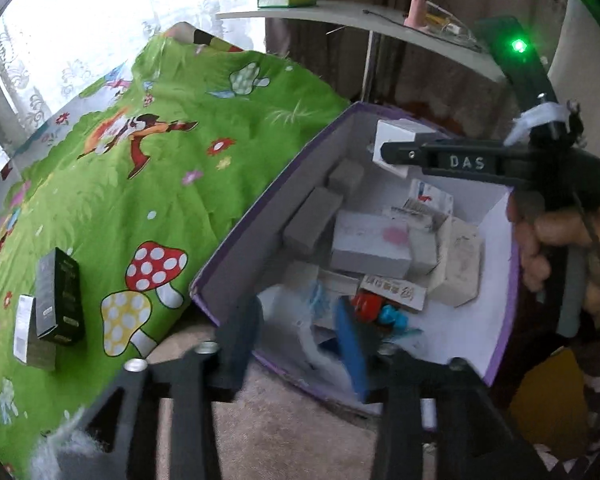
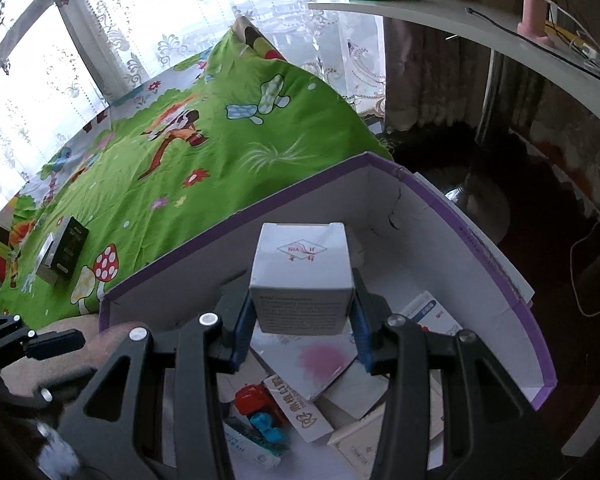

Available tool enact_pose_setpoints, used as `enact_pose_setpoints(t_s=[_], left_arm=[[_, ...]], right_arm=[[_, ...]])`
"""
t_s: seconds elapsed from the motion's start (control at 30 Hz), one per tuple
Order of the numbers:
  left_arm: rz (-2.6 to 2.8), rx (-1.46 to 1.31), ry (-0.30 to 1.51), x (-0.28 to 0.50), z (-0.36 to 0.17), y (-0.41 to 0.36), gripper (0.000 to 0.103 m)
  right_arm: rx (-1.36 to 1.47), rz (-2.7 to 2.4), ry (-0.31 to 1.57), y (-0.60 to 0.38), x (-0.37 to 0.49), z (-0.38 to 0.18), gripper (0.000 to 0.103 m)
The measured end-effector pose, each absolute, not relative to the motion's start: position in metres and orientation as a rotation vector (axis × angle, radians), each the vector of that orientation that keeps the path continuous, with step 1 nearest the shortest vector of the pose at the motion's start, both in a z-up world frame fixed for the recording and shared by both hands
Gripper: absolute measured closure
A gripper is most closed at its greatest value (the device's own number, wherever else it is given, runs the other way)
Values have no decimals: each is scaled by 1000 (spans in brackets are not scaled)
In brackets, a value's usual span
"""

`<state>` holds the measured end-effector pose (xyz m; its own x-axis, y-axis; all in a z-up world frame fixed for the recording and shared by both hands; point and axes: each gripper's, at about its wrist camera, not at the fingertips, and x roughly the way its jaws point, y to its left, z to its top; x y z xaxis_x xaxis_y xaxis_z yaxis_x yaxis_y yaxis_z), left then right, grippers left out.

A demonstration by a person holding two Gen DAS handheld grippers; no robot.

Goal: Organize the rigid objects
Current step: 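Carry both items into the purple storage box and open both grippers, then move both tools back toward the white barcode box and black box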

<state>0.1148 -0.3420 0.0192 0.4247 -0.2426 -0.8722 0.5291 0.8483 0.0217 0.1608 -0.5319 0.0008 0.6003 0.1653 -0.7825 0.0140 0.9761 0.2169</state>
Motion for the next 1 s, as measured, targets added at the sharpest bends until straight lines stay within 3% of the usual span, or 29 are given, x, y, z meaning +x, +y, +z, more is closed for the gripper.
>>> enact_pose_setpoints(t_s=[0.13, 0.37, 0.43, 0.5, 1.0], left_arm=[[-454, 285, 984, 113, 27, -332, 36], [-386, 48, 943, 123, 43, -288, 33], [-393, -49, 932, 124, 46, -272, 33], [-411, -157, 926, 124, 45, -254, 33], [-178, -415, 878, 89, 44, -125, 33]], right_arm=[[212, 90, 939, -532, 165, -5, 57], [208, 95, 965, -530, 168, -14, 55], [210, 91, 967, -530, 169, -15, 37], [211, 79, 961, -531, 168, -14, 32], [186, 148, 967, -497, 161, 3, 31]])
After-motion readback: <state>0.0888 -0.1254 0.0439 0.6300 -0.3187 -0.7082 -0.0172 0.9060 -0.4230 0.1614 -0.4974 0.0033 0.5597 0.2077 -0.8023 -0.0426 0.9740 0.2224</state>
